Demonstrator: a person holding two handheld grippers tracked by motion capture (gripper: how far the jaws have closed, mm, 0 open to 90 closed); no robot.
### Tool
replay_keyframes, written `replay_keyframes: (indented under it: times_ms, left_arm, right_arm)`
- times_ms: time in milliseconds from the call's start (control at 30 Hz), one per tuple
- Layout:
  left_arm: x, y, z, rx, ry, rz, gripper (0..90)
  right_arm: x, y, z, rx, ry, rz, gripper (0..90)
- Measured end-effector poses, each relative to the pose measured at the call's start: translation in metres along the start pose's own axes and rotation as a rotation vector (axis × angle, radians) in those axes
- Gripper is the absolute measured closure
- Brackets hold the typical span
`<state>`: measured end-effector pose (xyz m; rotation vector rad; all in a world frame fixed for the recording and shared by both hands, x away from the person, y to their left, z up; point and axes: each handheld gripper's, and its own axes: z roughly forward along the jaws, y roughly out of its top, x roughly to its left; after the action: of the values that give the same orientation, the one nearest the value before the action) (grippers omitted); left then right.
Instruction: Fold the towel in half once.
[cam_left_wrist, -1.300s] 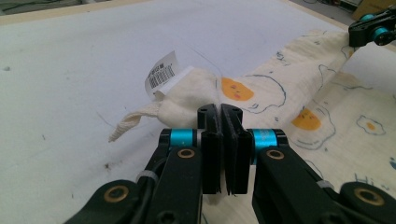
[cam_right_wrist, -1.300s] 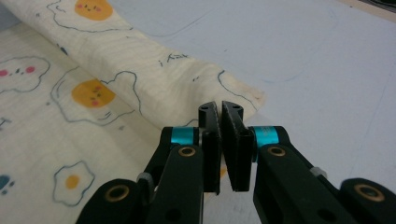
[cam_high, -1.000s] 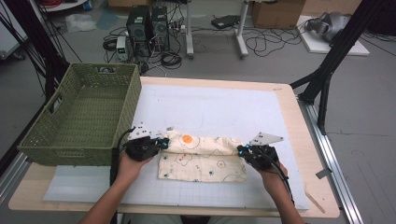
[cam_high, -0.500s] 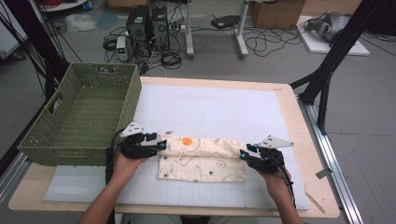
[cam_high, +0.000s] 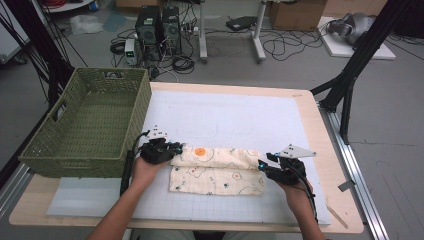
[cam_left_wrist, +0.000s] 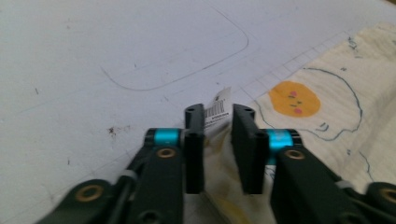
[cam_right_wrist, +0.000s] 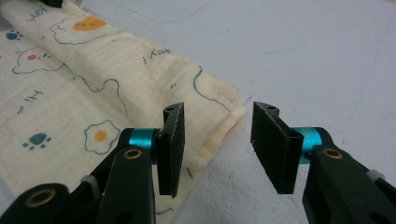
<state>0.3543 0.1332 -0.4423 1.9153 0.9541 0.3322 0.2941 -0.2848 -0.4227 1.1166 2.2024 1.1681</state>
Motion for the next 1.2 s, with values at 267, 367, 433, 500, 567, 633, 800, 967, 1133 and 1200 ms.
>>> replay_keyframes:
  times_ms: [267, 367, 433, 500, 567, 633, 800, 967, 1133, 1200]
  left_arm:
    - [-0.01, -0.001, -0.025, -0.094, -0.052, 0.007, 87.4]
    - [-0.013, -0.001, -0.031, -0.098, -0.053, 0.016, 87.6]
    - [-0.013, -0.002, -0.032, -0.098, -0.053, 0.014, 87.7]
    - [-0.013, -0.004, -0.035, -0.103, -0.052, 0.011, 87.7]
    - [-0.013, -0.006, -0.036, -0.102, -0.051, 0.008, 87.6]
    - [-0.012, -0.007, -0.035, -0.101, -0.049, 0.001, 87.7]
    - [-0.013, -0.009, -0.036, -0.103, -0.065, 0.003, 87.9]
    - [-0.015, -0.008, -0.039, -0.119, -0.08, 0.0, 87.9]
    - [-0.02, -0.008, -0.045, -0.136, -0.096, 0.011, 87.9]
    - [-0.022, -0.009, -0.047, -0.131, -0.113, 0.015, 87.9]
  right_arm:
    - [-0.002, 0.0, -0.002, -0.017, -0.028, 0.022, 54.2]
    - [-0.004, 0.005, 0.002, -0.02, -0.053, 0.036, 50.1]
    - [-0.007, 0.013, 0.007, -0.024, -0.056, 0.048, 47.2]
    - [-0.012, 0.021, 0.017, -0.033, -0.032, 0.07, 43.3]
    - [-0.014, 0.027, 0.031, 0.016, 0.002, 0.096, 41.3]
    - [-0.014, 0.03, 0.048, 0.093, 0.033, 0.095, 44.7]
    - [-0.012, 0.029, 0.059, 0.135, 0.074, 0.049, 80.8]
    - [-0.01, 0.028, 0.041, 0.059, 0.045, 0.003, 83.1]
    - [-0.006, 0.025, 0.016, 0.005, 0.057, -0.021, 82.8]
    - [-0.002, 0.021, 0.008, 0.002, 0.079, -0.032, 82.7]
